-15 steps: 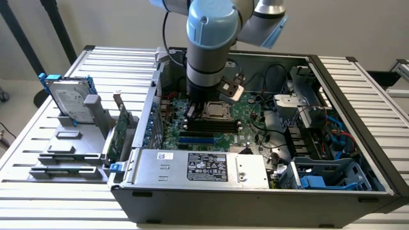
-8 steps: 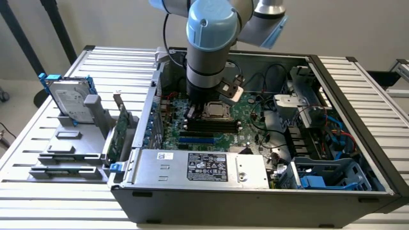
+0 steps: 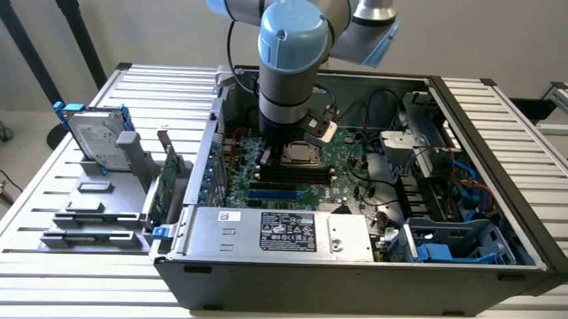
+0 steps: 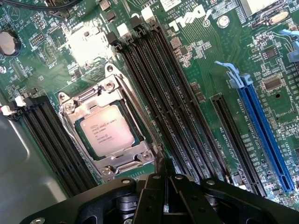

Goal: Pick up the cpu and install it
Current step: 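Install the first cpu locking lever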

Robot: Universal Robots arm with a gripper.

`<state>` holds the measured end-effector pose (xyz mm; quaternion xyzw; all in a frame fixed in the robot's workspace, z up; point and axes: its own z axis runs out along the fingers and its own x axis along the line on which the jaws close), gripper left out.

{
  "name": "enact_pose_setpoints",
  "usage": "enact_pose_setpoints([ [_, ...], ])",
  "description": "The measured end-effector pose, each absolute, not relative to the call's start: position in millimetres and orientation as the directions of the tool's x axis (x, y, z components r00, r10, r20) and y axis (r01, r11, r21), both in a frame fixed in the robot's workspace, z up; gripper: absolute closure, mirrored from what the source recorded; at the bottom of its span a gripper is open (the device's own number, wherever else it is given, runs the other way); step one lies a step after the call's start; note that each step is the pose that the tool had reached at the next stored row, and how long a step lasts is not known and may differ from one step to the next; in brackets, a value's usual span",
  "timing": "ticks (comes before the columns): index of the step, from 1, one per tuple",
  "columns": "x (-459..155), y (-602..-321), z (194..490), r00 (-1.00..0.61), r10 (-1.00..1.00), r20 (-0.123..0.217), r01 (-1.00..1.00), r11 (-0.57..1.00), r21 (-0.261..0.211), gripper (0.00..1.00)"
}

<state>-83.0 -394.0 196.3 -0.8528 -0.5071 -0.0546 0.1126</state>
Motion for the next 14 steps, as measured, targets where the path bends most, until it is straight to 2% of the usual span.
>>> enact_pose_setpoints([
  [6, -83, -394, 197, 0.48, 0.853, 0.204, 0.877, -0.461, -0.135, 0.89],
  [14, -84, -383, 214, 0.479, 0.855, 0.2, 0.877, -0.461, -0.132, 0.89],
])
